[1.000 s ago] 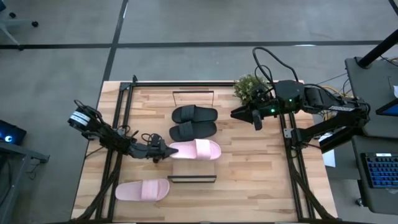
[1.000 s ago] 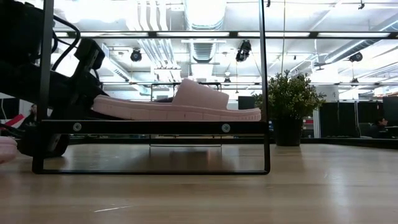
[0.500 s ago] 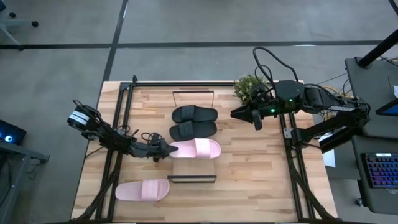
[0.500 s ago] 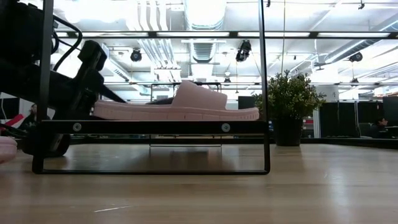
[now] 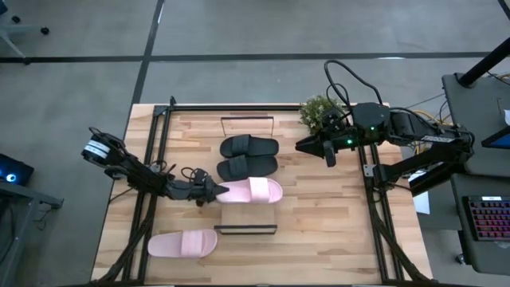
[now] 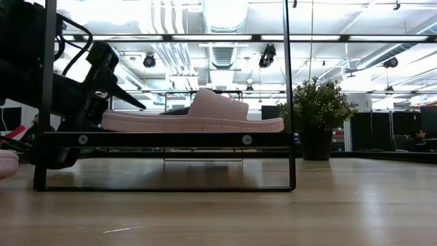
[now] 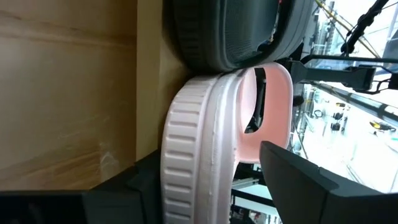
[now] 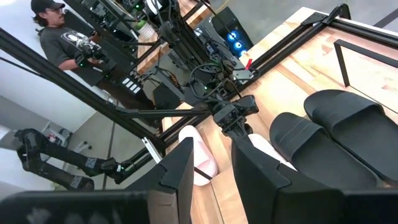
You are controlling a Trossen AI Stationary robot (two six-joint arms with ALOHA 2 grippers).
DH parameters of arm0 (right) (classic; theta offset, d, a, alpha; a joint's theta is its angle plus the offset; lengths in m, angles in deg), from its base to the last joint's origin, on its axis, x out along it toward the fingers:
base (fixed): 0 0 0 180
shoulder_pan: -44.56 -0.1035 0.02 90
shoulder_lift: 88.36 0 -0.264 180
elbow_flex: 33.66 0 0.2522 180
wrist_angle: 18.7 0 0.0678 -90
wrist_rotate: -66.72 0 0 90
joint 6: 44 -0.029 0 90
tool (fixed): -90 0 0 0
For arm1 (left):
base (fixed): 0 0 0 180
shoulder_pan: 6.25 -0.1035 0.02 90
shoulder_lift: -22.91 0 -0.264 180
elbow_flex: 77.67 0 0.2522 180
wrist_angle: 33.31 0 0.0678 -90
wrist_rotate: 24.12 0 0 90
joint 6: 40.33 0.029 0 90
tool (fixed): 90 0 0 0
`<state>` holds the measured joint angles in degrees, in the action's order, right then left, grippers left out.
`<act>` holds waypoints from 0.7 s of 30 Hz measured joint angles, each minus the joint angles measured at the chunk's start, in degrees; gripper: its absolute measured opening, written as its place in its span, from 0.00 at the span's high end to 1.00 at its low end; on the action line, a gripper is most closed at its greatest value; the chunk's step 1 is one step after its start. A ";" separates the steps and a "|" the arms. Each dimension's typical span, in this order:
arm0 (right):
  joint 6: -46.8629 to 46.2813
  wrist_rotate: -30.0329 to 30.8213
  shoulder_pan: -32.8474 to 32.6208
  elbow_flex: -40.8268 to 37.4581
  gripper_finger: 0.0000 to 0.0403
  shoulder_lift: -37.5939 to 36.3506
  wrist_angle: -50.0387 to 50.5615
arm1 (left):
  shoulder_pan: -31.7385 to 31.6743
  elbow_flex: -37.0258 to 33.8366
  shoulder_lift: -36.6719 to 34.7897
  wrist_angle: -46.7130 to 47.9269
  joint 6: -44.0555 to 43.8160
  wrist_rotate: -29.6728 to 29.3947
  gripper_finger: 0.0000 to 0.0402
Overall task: Pick and place slides into the shelf
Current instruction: Put the right light pink slide on the shelf
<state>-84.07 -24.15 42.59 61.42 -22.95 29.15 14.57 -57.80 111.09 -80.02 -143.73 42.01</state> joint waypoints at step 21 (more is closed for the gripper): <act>0.00 -0.52 0.01 0.00 0.77 0.00 0.04 | -0.26 -2.60 -9.28 2.97 6.28 2.86 0.46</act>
<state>-84.07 -24.67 42.60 61.42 -22.95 29.19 14.31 -60.40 101.81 -77.04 -137.45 44.86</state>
